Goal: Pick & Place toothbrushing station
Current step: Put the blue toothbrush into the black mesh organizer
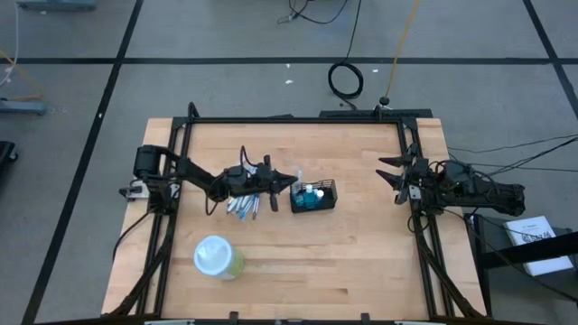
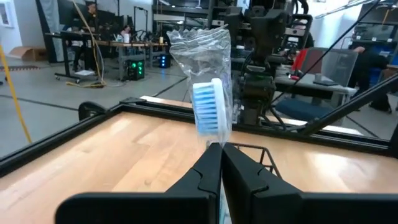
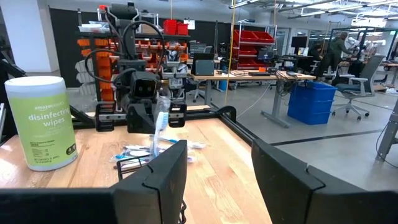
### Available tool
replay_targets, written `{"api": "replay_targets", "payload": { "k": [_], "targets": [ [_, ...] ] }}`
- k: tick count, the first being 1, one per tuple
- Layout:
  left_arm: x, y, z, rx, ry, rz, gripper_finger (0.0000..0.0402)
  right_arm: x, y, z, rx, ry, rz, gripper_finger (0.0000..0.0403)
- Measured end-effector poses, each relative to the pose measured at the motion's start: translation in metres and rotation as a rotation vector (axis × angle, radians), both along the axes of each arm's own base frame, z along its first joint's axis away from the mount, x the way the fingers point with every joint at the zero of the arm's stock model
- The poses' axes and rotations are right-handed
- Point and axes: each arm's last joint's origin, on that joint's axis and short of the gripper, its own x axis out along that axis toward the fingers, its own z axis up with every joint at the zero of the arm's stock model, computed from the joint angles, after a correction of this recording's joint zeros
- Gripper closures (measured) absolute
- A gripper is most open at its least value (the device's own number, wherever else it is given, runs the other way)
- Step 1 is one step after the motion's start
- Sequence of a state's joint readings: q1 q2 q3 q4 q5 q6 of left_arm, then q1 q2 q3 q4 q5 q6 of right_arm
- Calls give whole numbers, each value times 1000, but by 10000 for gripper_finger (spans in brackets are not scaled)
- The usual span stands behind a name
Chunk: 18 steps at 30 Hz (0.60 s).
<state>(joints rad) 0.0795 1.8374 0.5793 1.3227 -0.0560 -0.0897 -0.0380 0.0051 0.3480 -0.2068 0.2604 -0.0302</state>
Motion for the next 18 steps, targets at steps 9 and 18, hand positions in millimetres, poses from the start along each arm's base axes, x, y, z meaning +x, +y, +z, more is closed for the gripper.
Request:
{"api": "replay_targets", "payload": {
  "k": [9, 18],
  "targets": [
    [-1, 2, 3, -49, -44, 69, 382, 0, 0, 0, 0, 0, 0, 232],
    [-1, 2, 4, -51, -54, 98, 257, 0, 0, 0, 0, 0, 0, 232]
  ]
}}
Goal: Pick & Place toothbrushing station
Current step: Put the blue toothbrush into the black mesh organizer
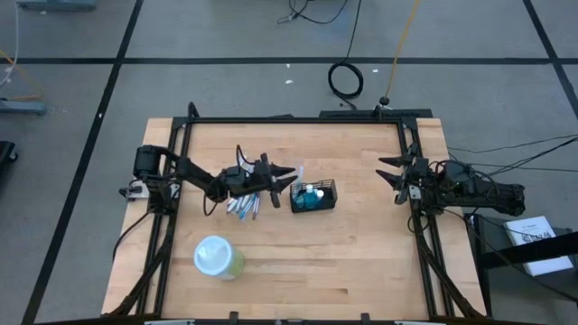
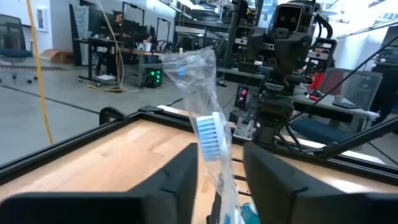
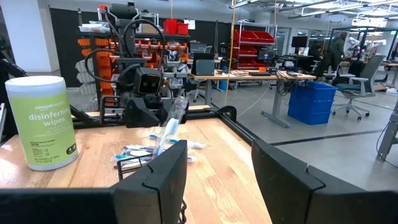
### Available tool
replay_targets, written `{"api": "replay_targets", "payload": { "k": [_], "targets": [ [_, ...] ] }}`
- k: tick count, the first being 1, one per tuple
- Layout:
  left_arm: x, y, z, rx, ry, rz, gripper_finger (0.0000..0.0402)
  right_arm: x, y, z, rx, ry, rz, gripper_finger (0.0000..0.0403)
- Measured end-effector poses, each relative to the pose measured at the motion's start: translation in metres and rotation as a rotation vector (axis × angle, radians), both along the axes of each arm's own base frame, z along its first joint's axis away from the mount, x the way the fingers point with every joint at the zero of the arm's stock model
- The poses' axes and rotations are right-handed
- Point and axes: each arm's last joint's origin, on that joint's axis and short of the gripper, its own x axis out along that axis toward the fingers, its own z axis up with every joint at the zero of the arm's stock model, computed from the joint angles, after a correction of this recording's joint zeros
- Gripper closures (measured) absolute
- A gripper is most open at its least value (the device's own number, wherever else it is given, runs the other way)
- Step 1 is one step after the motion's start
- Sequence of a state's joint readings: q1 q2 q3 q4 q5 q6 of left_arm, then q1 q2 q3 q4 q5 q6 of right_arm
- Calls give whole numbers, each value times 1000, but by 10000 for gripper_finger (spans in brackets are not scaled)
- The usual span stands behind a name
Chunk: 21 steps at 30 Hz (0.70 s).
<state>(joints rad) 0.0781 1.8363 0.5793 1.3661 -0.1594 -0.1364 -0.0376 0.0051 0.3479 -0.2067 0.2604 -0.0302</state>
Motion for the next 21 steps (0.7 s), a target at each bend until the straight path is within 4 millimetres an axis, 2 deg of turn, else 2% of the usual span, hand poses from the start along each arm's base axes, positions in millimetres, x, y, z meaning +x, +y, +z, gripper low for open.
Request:
{"api": "replay_targets", "payload": {
  "k": [4, 9, 16, 21],
  "targets": [
    [0, 0, 1, 4, -9, 1, 211, 0, 0, 0, 0, 0, 0, 232],
    [-2, -1, 10, 64, -92, 7, 179, 0, 0, 0, 0, 0, 0, 232],
    [-7, -3, 32, 152, -180, 22, 170, 0, 0, 0, 0, 0, 0, 232],
    [-19, -4, 61, 146, -79, 133, 169, 0, 0, 0, 0, 0, 0, 232]
  ]
}}
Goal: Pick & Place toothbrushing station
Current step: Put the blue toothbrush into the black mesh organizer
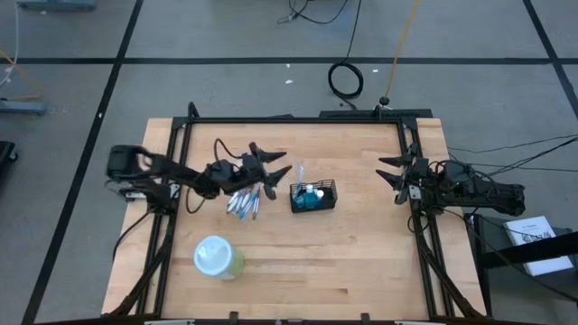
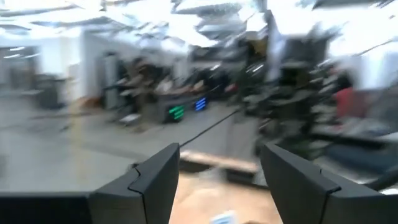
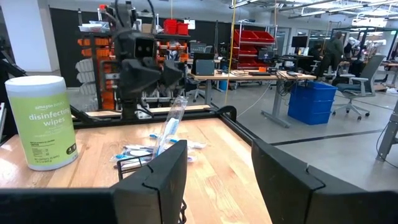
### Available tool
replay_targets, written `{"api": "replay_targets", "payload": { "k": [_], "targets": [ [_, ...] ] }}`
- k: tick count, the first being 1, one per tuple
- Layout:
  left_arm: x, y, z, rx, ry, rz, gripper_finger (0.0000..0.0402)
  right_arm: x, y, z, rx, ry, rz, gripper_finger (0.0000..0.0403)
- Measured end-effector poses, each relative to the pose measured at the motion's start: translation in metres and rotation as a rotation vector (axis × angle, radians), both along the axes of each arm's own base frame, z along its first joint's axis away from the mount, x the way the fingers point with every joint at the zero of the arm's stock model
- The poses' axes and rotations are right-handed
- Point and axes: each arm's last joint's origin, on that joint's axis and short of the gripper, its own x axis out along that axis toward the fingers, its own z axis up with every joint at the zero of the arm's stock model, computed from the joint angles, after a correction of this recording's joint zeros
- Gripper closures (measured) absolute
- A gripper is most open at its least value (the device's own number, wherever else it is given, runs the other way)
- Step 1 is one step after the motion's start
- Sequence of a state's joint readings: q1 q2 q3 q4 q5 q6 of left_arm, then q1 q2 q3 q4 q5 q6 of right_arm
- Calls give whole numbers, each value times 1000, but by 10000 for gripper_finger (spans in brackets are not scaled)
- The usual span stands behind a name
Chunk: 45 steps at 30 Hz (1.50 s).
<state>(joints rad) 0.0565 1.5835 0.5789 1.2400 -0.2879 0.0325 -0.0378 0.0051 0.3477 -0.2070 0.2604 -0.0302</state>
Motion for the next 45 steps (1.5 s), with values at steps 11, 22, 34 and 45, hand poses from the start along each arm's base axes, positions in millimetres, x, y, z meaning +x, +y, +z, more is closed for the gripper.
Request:
{"api": "replay_targets", "payload": {
  "k": [11, 22, 34, 45],
  "targets": [
    [-74, 13, 5, -370, 471, 556, 169, 0, 0, 0, 0, 0, 0, 232],
    [-74, 34, -51, -553, 787, 630, 169, 0, 0, 0, 0, 0, 0, 232],
    [-76, 64, -82, -823, 845, 656, 170, 0, 0, 0, 0, 0, 0, 232],
    [-82, 76, -82, -798, 863, 696, 170, 0, 0, 0, 0, 0, 0, 232]
  ]
}}
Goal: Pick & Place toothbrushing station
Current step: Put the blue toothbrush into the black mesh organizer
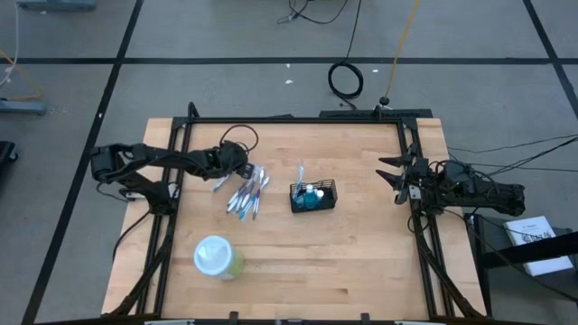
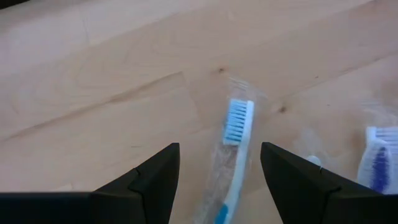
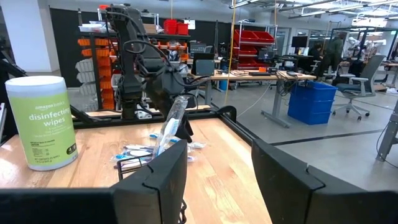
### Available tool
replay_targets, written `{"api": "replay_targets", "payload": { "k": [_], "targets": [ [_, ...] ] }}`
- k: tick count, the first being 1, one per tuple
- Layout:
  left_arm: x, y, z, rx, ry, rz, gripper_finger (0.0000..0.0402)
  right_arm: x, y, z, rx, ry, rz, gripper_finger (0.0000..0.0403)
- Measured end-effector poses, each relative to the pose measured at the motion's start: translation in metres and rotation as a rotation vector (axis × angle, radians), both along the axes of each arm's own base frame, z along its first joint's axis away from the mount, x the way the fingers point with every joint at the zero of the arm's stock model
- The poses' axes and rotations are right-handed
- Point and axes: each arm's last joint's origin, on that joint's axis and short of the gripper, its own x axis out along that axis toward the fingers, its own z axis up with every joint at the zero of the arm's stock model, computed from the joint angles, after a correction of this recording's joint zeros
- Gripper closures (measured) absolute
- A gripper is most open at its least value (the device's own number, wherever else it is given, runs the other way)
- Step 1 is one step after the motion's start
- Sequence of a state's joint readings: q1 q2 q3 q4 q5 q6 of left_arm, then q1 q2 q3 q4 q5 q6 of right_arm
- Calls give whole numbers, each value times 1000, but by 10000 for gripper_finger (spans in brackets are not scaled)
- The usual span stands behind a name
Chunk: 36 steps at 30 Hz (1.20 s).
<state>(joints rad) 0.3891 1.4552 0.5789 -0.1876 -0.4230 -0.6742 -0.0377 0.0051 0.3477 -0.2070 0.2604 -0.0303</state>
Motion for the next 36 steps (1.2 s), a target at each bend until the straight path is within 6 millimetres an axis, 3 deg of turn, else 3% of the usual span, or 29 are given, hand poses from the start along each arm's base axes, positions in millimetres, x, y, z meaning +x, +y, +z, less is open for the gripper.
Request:
{"api": "replay_targets", "payload": {
  "k": [10, 14, 31, 36],
  "targets": [
    [-12, 0, -5, -36, 100, 79, 170, 0, 0, 0, 0, 0, 0, 232],
    [-11, 1, -4, -40, 65, 95, 170, 0, 0, 0, 0, 0, 0, 232],
    [-3, 0, 8, -36, -12, -71, 170, 0, 0, 0, 0, 0, 0, 232],
    [-2, 1, 0, -50, 23, -88, 170, 0, 0, 0, 0, 0, 0, 232]
  ]
}}
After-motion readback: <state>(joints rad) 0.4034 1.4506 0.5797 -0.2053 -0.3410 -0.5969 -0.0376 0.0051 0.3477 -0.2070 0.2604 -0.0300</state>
